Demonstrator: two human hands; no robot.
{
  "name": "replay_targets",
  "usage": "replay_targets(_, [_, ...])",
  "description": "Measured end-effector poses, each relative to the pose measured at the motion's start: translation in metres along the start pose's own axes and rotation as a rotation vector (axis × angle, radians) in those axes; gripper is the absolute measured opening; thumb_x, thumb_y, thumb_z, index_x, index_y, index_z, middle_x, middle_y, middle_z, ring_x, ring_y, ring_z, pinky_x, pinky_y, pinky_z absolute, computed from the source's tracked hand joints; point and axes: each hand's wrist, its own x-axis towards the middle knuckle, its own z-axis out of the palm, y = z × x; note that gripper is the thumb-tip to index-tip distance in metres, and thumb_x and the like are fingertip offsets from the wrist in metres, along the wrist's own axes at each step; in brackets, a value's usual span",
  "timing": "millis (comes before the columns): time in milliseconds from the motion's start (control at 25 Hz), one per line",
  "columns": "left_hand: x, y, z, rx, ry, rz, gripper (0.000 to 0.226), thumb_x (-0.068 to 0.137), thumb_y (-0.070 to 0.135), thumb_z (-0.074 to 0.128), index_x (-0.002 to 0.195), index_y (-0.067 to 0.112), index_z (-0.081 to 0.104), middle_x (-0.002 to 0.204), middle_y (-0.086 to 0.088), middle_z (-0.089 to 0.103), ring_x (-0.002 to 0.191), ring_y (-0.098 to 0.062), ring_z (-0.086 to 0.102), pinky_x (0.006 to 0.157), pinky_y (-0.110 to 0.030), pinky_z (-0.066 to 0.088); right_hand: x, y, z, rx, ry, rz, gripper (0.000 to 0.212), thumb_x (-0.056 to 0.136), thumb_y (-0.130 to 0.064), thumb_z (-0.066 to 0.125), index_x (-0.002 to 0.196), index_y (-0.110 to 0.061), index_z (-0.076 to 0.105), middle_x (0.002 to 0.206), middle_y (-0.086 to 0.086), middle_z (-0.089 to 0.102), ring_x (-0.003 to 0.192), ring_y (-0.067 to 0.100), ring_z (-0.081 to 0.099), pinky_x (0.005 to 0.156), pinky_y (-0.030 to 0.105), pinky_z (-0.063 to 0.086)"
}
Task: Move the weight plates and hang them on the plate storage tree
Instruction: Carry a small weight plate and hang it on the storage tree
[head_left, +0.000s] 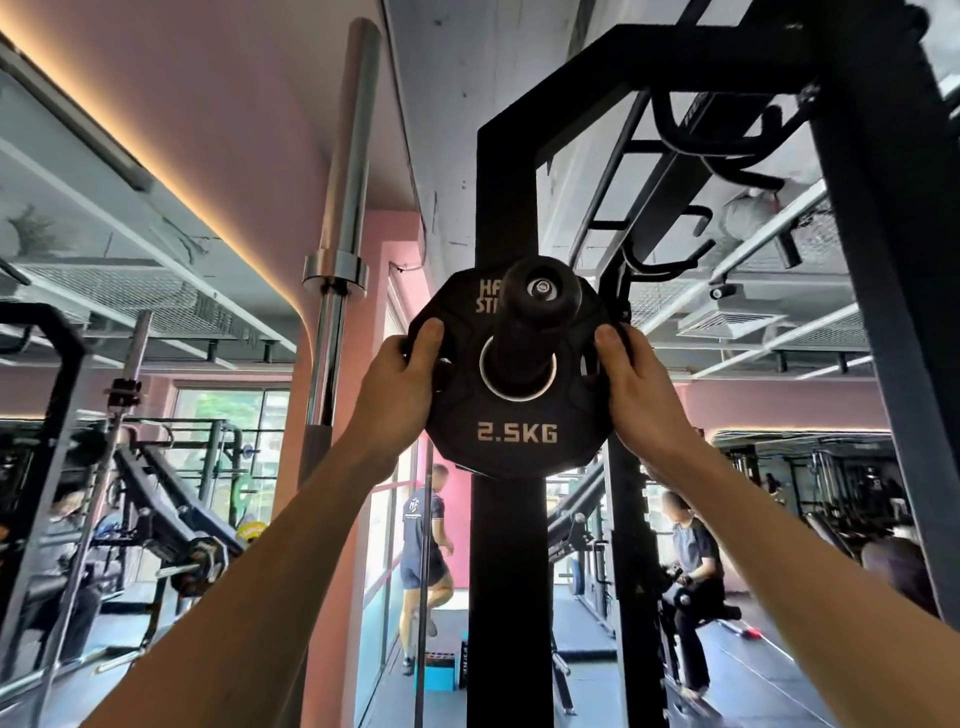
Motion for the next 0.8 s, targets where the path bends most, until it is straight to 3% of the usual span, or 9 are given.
replay_targets(160, [0.009, -0.014, 0.005, 0.021, 0.031, 0.044, 0.045, 0.099, 0.053, 0.042, 0.11, 0.013, 0.061, 0.092, 0.003, 0.067, 0.084, -0.009, 0.064, 0.068, -0.023, 0.047, 0.006, 0.015, 0.003, -0.011, 0.029, -0.017, 0.026, 0.102, -0.041, 0.04, 0.113, -0.028, 0.058, 0.09, -0.008, 0.068, 0.078, 0.004, 0.066, 0.074, 0.023, 0.052])
replay_targets(320, [0.011, -0.016, 0.008, 0.027, 0.084, 0.068, 0.037, 0.1, 0.05, 0.042, 0.104, 0.017, 0.058, 0.083, 0.008, 0.063, 0.072, 0.0, 0.059, 0.058, -0.015, 0.041, 0.005, 0.015, 0.003, 0.022, 0.026, -0.03, 0.017, 0.102, -0.04, 0.041, 0.096, -0.036, 0.056, 0.079, -0.01, 0.066, 0.064, -0.003, 0.063, 0.061, 0.015, 0.051])
replay_targets(440, [0.002, -0.016, 0.008, -0.005, 0.041, 0.041, 0.031, 0.101, 0.047, 0.042, 0.112, 0.02, 0.052, 0.095, 0.007, 0.062, 0.085, -0.003, 0.06, 0.067, -0.021, 0.044, -0.002, 0.014, 0.004, 0.087, -0.011, 0.007, 0.02, 0.102, -0.04, 0.041, 0.116, -0.033, 0.055, 0.083, -0.015, 0.066, 0.07, -0.005, 0.063, 0.072, 0.02, 0.053])
replay_targets(520, [-0.009, -0.012, 0.007, 0.018, 0.004, 0.022, 0.027, 0.103, 0.043, 0.04, 0.118, 0.021, 0.047, 0.1, 0.008, 0.06, 0.09, -0.004, 0.058, 0.069, -0.021, 0.044, -0.012, 0.012, 0.004, 0.117, -0.062, 0.047, 0.039, 0.102, -0.041, 0.041, 0.14, -0.033, 0.041, 0.097, -0.026, 0.063, 0.088, -0.009, 0.062, 0.09, 0.028, 0.052])
replay_targets(600, [-0.025, -0.008, 0.003, 0.082, -0.034, 0.0, 0.033, 0.104, 0.038, 0.039, 0.13, 0.019, 0.042, 0.106, 0.007, 0.058, 0.095, -0.008, 0.057, 0.074, -0.023, 0.045, -0.034, 0.007, 0.0, 0.123, -0.125, 0.088, 0.053, 0.102, -0.039, 0.041, 0.151, -0.034, 0.022, 0.108, -0.032, 0.054, 0.1, -0.008, 0.058, 0.098, 0.033, 0.049])
replay_targets(680, [-0.049, -0.008, -0.005, 0.118, -0.043, -0.023, 0.036, 0.103, 0.033, 0.042, 0.137, 0.021, 0.039, 0.112, 0.004, 0.059, 0.098, -0.014, 0.061, 0.082, -0.034, 0.052, -0.066, 0.003, -0.005, 0.076, -0.17, 0.114, 0.054, 0.102, -0.037, 0.042, 0.15, -0.036, 0.017, 0.105, -0.02, 0.059, 0.092, 0.002, 0.064, 0.089, 0.034, 0.055])
replay_targets(800, [-0.105, -0.005, -0.026, 0.115, -0.018, -0.076, 0.024, 0.098, 0.026, 0.053, 0.121, 0.026, 0.047, 0.101, 0.007, 0.06, 0.092, -0.02, 0.066, 0.085, -0.044, 0.055, -0.12, -0.007, -0.021, 0.025, -0.175, 0.156, 0.034, 0.099, -0.042, 0.042, 0.132, -0.043, 0.035, 0.109, 0.007, 0.059, 0.084, 0.016, 0.066, 0.075, 0.035, 0.059])
